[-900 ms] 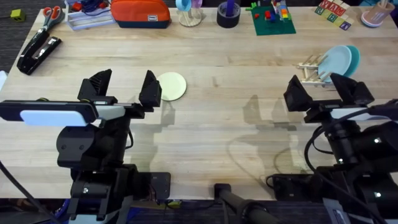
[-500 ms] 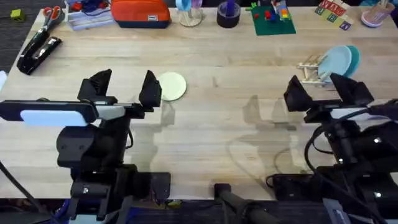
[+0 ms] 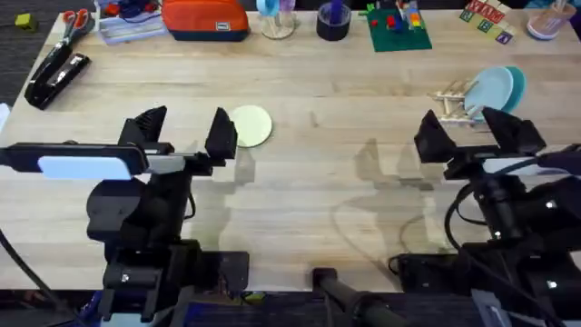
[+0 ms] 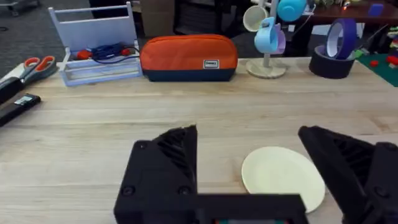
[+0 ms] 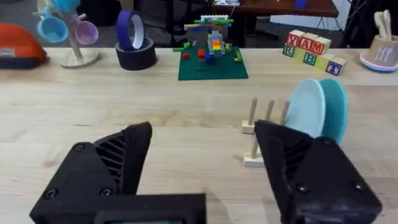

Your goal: Pick up the plates from the table one by one and place each into a slot on the dish rack.

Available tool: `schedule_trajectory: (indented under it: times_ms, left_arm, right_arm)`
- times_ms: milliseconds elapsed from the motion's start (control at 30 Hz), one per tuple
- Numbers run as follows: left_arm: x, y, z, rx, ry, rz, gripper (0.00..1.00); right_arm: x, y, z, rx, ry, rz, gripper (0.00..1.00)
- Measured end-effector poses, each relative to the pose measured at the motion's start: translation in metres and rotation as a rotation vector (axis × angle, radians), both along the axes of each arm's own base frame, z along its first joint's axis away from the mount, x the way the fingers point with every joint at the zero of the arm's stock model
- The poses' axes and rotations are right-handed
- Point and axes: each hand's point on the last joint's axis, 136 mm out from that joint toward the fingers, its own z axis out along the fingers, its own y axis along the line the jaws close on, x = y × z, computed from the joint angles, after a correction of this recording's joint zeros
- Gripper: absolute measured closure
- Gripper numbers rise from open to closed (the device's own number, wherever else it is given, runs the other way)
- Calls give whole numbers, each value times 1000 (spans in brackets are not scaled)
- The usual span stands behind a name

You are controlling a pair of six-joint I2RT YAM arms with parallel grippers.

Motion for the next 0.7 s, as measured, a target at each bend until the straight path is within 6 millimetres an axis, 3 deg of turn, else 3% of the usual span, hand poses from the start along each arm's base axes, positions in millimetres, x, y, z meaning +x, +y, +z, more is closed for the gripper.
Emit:
schedule_trajectory:
  times_ms: [200, 367, 700]
  left_arm:
    - [-1, 0, 3, 0, 6, 0, 8]
    - [-10, 0, 17, -1, 44, -1, 8]
    - [-43, -10, 85, -5, 60, -55, 8]
  right_arm:
    - [0, 0, 1, -12, 2, 1, 10]
    - [-5, 1, 4, -31, 40, 7, 10]
    - [-30, 6, 68, -34, 10, 36, 10]
